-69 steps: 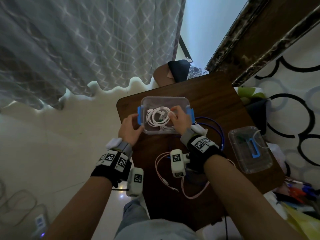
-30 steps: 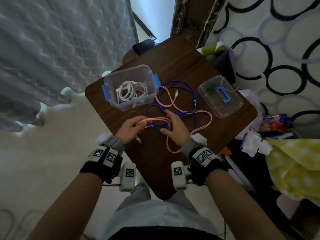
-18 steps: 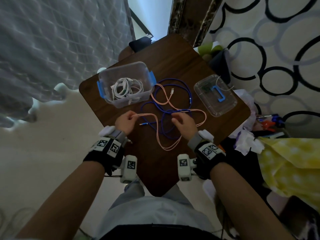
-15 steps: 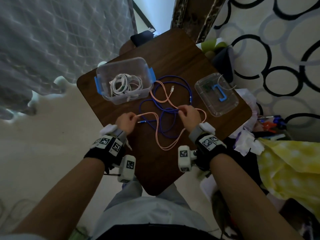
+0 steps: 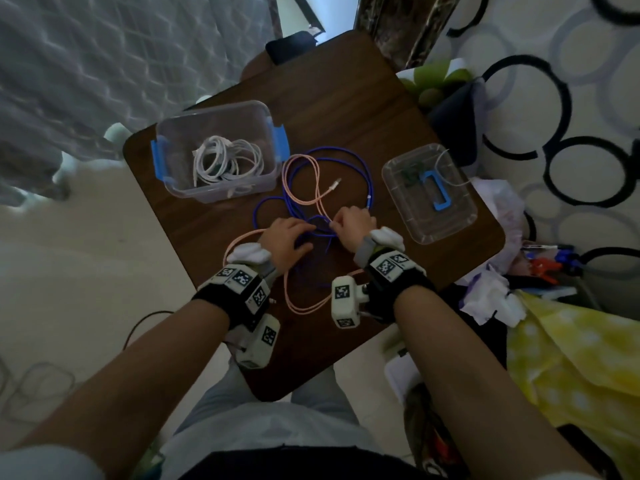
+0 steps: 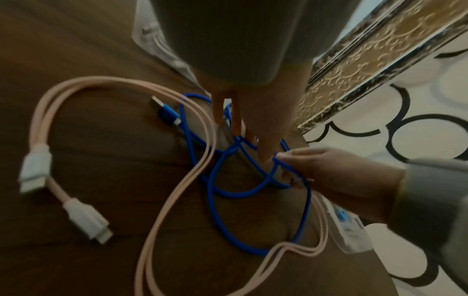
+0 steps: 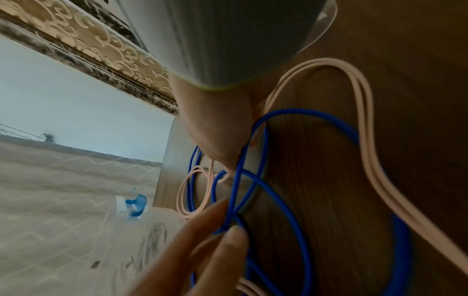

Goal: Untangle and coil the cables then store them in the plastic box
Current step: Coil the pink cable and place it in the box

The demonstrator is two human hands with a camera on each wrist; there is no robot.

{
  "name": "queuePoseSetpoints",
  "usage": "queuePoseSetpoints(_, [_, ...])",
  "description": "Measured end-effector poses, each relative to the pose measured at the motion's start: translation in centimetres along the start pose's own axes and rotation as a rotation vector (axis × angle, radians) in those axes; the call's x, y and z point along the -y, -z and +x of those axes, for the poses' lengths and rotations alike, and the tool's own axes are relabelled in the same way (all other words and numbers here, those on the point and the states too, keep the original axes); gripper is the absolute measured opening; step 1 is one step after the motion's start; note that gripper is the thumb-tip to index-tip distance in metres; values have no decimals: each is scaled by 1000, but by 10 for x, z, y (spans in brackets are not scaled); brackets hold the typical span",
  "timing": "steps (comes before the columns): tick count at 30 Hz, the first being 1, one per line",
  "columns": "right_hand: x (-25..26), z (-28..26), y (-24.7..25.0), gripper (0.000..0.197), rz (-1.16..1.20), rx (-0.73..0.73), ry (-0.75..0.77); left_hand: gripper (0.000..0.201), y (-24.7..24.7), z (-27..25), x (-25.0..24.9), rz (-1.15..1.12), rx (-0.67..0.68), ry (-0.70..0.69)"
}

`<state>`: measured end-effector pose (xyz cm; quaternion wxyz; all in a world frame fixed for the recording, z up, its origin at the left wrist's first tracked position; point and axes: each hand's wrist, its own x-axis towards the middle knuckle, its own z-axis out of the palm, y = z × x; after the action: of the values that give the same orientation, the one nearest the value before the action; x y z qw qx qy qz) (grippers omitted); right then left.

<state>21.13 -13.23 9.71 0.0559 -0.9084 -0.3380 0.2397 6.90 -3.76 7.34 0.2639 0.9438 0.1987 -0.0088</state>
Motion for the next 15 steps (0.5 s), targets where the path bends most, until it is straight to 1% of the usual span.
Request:
queuePoseSetpoints(2, [3,-4,0,28,164,-81,68,41,0,2,0,52,-14,34])
queuePoseSetpoints(5, [-3,-12,8,24,380,-158,171,32,3,2,2,77,-13,79])
queuePoseSetpoints(8, [-8,-16,20,12,628,-281,189,30,12,0,16,16,-42,148])
queuePoseSetpoints(10, [-8,-15,30,9,680,-352,239,29,20,-4,31,2,-71,202])
queuePoseSetpoints(13, [-6,-16,42,12,684,-342,300,30,30,-10,47,24,-130,267])
queuePoseSetpoints(15, [-5,-18,47,14,703,-324,346,37,34,-11,46,-16,-215,270])
